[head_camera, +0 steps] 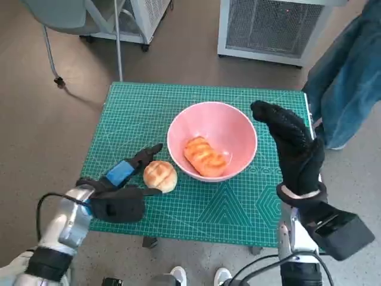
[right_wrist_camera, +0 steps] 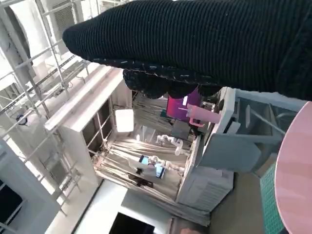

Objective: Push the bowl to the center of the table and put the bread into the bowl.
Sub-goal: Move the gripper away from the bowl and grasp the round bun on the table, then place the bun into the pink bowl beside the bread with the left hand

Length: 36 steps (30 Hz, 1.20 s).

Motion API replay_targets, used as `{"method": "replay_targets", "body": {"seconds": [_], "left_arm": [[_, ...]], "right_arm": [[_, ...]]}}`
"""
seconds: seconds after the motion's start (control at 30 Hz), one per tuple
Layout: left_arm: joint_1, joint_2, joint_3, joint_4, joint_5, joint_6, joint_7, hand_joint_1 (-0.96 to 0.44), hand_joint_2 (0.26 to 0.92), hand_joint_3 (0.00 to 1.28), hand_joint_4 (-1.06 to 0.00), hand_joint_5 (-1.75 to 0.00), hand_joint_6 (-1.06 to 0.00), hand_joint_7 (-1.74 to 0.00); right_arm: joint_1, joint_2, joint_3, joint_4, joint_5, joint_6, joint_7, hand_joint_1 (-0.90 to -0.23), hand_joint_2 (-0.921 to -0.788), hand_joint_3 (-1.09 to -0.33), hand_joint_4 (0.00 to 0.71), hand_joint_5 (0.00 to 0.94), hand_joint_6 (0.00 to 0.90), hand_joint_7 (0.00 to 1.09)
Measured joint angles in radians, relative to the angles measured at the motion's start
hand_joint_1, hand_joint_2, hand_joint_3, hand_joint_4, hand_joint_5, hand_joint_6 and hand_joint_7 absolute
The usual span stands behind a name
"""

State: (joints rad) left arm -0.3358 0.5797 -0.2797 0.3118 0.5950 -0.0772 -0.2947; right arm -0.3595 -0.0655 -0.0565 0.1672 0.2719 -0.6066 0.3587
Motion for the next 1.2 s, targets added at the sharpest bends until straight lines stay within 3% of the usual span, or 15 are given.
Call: {"method": "replay_targets", "body": {"seconds": [0.23, 0.33, 0.43, 0.47, 0.5, 0.57, 0.6, 0.7, 0.93, 1.2], "left_arm": [[-0.041, -0.035, -0.067, 0.097, 0.071, 0.009, 0.072, -0.51, 0.858, 0.00, -0.23, -0.03, -0.25, -0.03], [-0.071, -0.053, -0.093, 0.149, 0.087, 0.011, 0.102, -0.48, 0.858, 0.00, -0.30, -0.06, -0.30, -0.06], [-0.097, -0.065, -0.109, 0.189, 0.104, 0.014, 0.127, -0.40, 0.859, 0.00, -0.45, -0.09, -0.40, -0.14], [-0.103, -0.069, -0.114, 0.201, 0.107, 0.014, 0.137, -0.33, 0.866, 0.00, -0.55, -0.19, -0.45, -0.29], [-0.108, -0.071, -0.119, 0.212, 0.109, 0.014, 0.149, -0.30, 0.868, 0.00, -0.58, -0.24, -0.45, -0.38], [-0.111, -0.073, -0.123, 0.229, 0.110, 0.005, 0.178, -0.15, 0.895, 0.05, -0.65, -0.73, -0.48, -0.83], [-0.111, -0.073, -0.124, 0.239, 0.110, -0.007, 0.199, -0.09, 0.904, 0.07, -0.68, -0.90, -0.49, -0.96], [-0.109, -0.064, -0.121, 0.268, 0.106, -0.052, 0.255, -0.03, 0.913, 0.09, -0.69, -1.13, -0.55, -1.08], [-0.093, -0.005, -0.091, 0.262, 0.070, -0.138, 0.288, 0.00, 0.917, 0.09, -0.69, -1.22, -0.58, -1.14], [-0.049, 0.054, -0.013, 0.149, 0.022, -0.143, 0.249, 0.00, 0.920, 0.07, -0.72, -1.19, -0.61, -1.13]], "right_arm": [[0.001, -0.001, -0.002, -0.001, 0.000, 0.001, 0.000, -0.624, -0.921, -0.836, 0.204, 0.004, -0.001, 0.61], [0.001, 0.000, 0.000, -0.001, 0.000, 0.001, 0.000, -0.625, -0.921, -0.840, 0.205, 0.004, -0.001, 0.62], [0.001, 0.000, 0.000, -0.001, 0.000, 0.001, 0.000, -0.627, -0.921, -0.842, 0.205, 0.004, -0.001, 0.62], [0.001, 0.000, -0.001, -0.001, 0.000, 0.001, 0.000, -0.628, -0.921, -0.843, 0.206, 0.005, -0.001, 0.62], [0.001, 0.000, 0.000, -0.001, 0.000, 0.001, 0.000, -0.628, -0.921, -0.843, 0.207, 0.005, -0.001, 0.62], [0.002, 0.000, 0.000, -0.003, 0.000, 0.001, 0.000, -0.629, -0.921, -0.844, 0.207, 0.006, -0.001, 0.62], [0.004, 0.000, -0.001, -0.006, 0.000, 0.001, 0.000, -0.629, -0.921, -0.844, 0.207, 0.006, -0.001, 0.62], [0.009, 0.001, -0.001, -0.011, 0.000, 0.001, 0.000, -0.630, -0.921, -0.846, 0.207, 0.005, -0.001, 0.62], [0.020, 0.004, -0.001, -0.018, 0.000, 0.002, -0.001, -0.631, -0.921, -0.848, 0.206, 0.005, -0.001, 0.62], [0.022, 0.011, 0.000, -0.018, -0.001, 0.001, -0.004, -0.621, -0.921, -0.853, 0.204, 0.004, -0.001, 0.62]]}}
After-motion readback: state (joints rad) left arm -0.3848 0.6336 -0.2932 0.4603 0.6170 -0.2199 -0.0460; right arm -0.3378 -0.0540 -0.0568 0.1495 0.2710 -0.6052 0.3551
